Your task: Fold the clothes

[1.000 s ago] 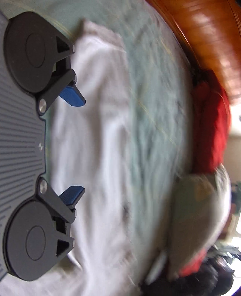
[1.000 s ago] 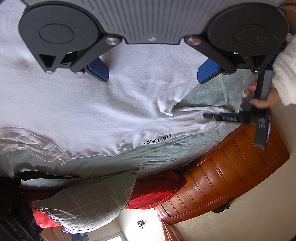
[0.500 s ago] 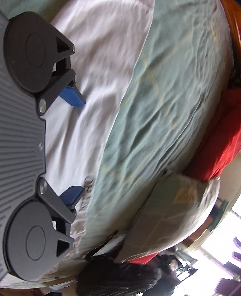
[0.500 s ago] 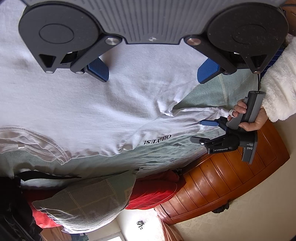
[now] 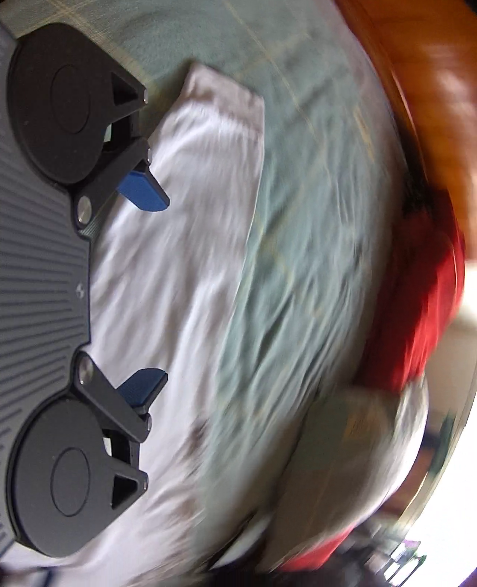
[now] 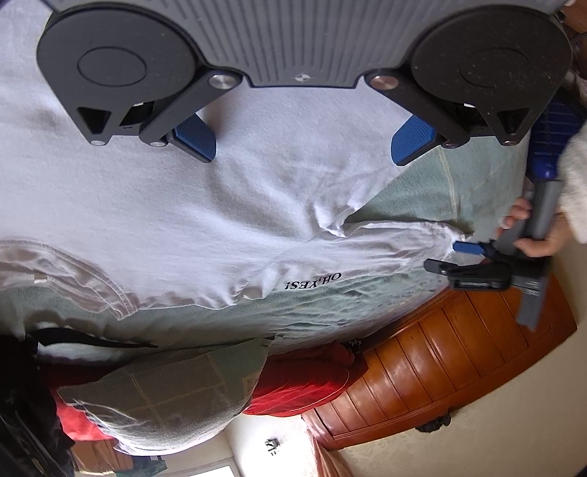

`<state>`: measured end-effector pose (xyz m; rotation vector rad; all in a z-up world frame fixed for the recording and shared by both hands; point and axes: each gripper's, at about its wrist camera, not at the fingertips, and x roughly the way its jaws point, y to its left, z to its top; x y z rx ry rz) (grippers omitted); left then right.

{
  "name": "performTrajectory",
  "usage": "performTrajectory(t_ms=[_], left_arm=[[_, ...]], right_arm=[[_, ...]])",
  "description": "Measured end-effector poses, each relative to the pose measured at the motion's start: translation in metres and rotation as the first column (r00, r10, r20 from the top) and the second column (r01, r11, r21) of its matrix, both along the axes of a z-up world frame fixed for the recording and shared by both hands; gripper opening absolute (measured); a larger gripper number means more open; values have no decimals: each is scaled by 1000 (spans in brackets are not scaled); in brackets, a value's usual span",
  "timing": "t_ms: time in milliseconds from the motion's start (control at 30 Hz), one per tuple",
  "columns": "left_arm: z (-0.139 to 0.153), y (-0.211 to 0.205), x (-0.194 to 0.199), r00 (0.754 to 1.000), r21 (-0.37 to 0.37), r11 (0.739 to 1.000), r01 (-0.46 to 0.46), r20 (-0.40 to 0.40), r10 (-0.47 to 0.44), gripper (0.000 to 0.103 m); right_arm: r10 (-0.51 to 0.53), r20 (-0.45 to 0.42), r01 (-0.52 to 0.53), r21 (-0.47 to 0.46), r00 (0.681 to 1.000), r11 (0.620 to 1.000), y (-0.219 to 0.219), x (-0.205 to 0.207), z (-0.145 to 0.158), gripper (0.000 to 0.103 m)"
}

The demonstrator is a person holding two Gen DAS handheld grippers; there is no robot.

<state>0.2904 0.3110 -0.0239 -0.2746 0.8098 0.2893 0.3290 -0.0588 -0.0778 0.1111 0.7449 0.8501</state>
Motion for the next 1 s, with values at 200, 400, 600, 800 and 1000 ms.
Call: performTrajectory(t_ms=[200,400,600,800,1000], left_arm=[[14,-79,-39,968,53,968,244,44,-246,94],[15,-134,-76,925,185,918,352,82,-371,97],[4,-148,-100,937,182,928,326,72,-343,98],[-5,-147,-114,939,130,939,319,92,-331,98],[-8,-144,-122,921,126,927,353,128,-368,98]], right_arm=[[-23,39,26,-77,999,997,11,-3,13,103],[-99,111,123,-246,989,961,20,4,45,103],[-213,76,225,-419,974,880,34,51,33,103],[-264,1,233,-470,965,851,60,102,8,103],[-277,56,267,-495,959,827,92,141,-2,103]])
